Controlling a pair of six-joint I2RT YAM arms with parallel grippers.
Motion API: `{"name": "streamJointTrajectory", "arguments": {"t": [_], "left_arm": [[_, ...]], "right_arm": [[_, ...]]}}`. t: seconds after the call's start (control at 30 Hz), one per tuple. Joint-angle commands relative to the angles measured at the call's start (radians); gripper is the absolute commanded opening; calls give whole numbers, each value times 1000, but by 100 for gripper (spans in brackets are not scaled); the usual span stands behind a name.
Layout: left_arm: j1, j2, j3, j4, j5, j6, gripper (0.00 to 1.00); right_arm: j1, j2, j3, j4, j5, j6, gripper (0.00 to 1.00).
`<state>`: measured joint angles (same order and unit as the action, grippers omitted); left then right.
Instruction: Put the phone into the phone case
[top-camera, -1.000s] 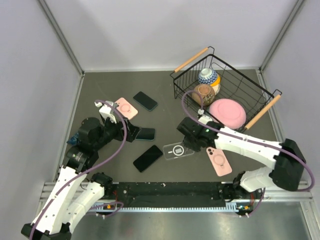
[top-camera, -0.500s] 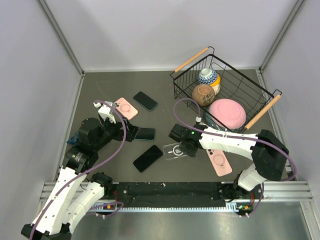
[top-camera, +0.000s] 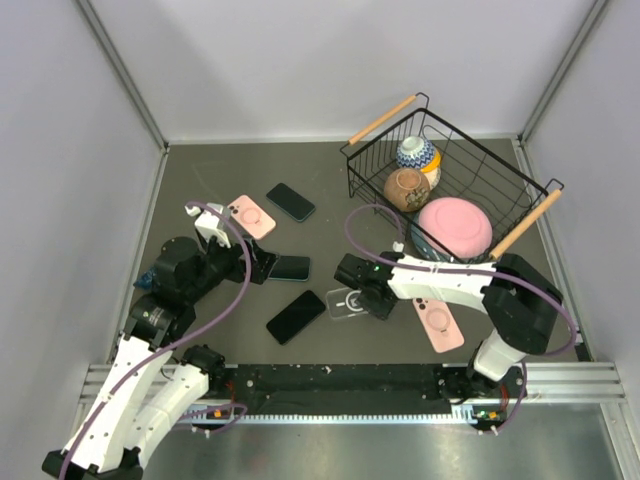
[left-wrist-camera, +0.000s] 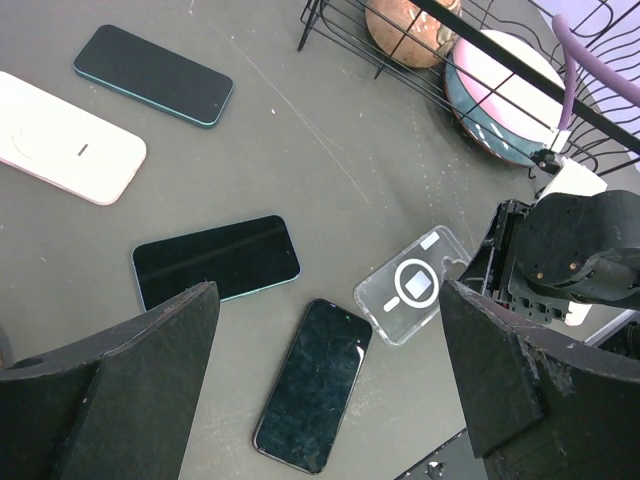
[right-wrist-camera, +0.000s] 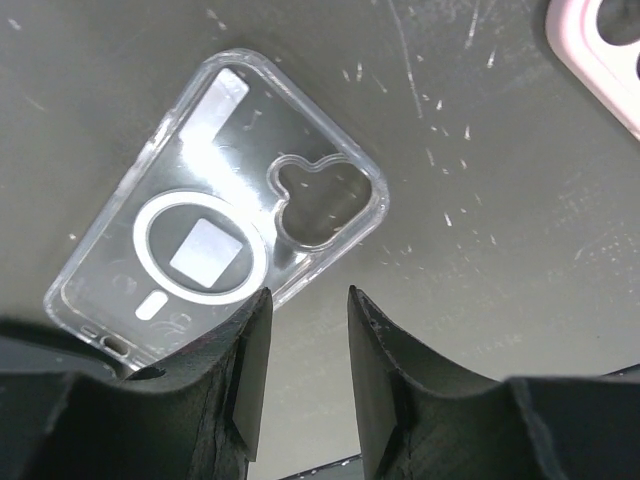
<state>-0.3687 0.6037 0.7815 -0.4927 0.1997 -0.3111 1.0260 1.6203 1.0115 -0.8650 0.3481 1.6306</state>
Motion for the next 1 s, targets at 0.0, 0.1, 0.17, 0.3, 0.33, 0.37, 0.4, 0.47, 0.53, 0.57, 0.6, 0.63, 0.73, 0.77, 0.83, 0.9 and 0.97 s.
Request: {"name": "streamJointTrajectory", "arguments": {"t": [0.0,0.1,0.17,0.3,0.33,0.37,0.4,0.47,0.53,0.57,0.6,0.63,0.73,0.77,0.83,0.9,0.97], "left_arm": [[-3,-13,19,26,-8,7,96],[-3,-13,19,25,-8,7,96],[-3,-16,19,26,-9,7,96],[-3,-16,19,25,-13,7,96],[-3,-18,19,23,-14,7,96],[-3,-16,19,23,-17,7,96],[-3,-18,19,23,-19,6,96],[-1,-15,18,23,-17,7,96],[-1,-13,18,23,-17,6,96],[-1,-10,16,23,-19,6,96],[-1,-7,16,25,-26,4,95],[-3,-7,16,23,-26,3,95],[-3,-4,13,16,-32,-8,95],[-3,-1,10,11,-31,-14,95],[-4,7,15,-3,51,15,95],[-3,31,9,-27,85,30,94],[-12,73,-1,-44,110,36,93]], "right_arm": [[19,27,-11,-17,6,49,36],[19,46,-14,-16,22,49,36],[19,50,-16,-16,40,41,34],[19,50,-1,-14,100,-58,13],[19,47,2,-14,117,-89,11],[19,44,7,-14,149,-122,6],[19,39,15,-5,164,-206,3],[19,13,19,29,196,-325,0],[19,-17,3,124,203,-531,0],[19,-28,-7,156,192,-599,0],[17,-36,-22,178,186,-691,0],[14,-51,-28,214,181,-725,0],[-10,-72,-68,294,115,-833,0],[-27,-82,-77,311,76,-841,0],[-73,-89,-105,339,39,-851,0],[-89,-99,-119,353,23,-859,0],[-96,-102,-119,365,20,-865,0]]}}
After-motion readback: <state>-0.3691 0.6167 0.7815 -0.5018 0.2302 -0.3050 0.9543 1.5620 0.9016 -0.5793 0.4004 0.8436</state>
